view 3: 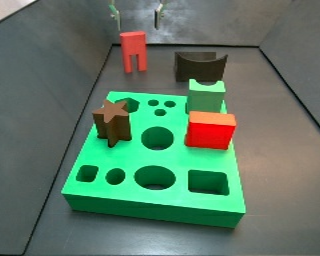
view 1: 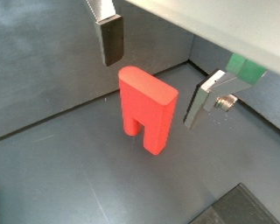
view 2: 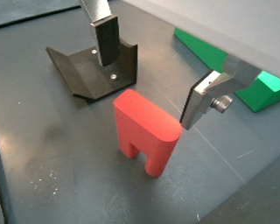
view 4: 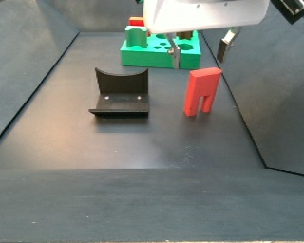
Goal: Pick up the square-circle object. Move up. Rotate the square-circle object. Move to above the board. Insert the square-circle object.
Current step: Pick up the square-circle object.
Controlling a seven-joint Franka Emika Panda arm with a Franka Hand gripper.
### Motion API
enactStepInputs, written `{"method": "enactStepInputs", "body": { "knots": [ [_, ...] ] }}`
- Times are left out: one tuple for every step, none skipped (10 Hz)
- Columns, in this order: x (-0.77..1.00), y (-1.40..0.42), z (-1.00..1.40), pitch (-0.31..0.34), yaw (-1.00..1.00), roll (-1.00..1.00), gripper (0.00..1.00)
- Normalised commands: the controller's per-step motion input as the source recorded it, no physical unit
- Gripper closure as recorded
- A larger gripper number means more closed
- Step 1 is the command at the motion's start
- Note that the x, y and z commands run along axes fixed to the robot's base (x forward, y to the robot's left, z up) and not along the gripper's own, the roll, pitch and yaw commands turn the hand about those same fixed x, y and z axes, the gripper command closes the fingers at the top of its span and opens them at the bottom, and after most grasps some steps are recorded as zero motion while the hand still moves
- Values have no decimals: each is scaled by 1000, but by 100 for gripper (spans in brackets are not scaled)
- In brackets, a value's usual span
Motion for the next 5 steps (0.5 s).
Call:
{"method": "enactStepInputs", "body": {
  "knots": [
    [0,0,-203,-27,131,0,0],
    [0,0,-160,-26,134,0,0],
    [0,0,-137,-20,123,0,0],
    [0,0,-146,-14,140,0,0],
    [0,0,-131,-9,149,0,0]
  ]
}}
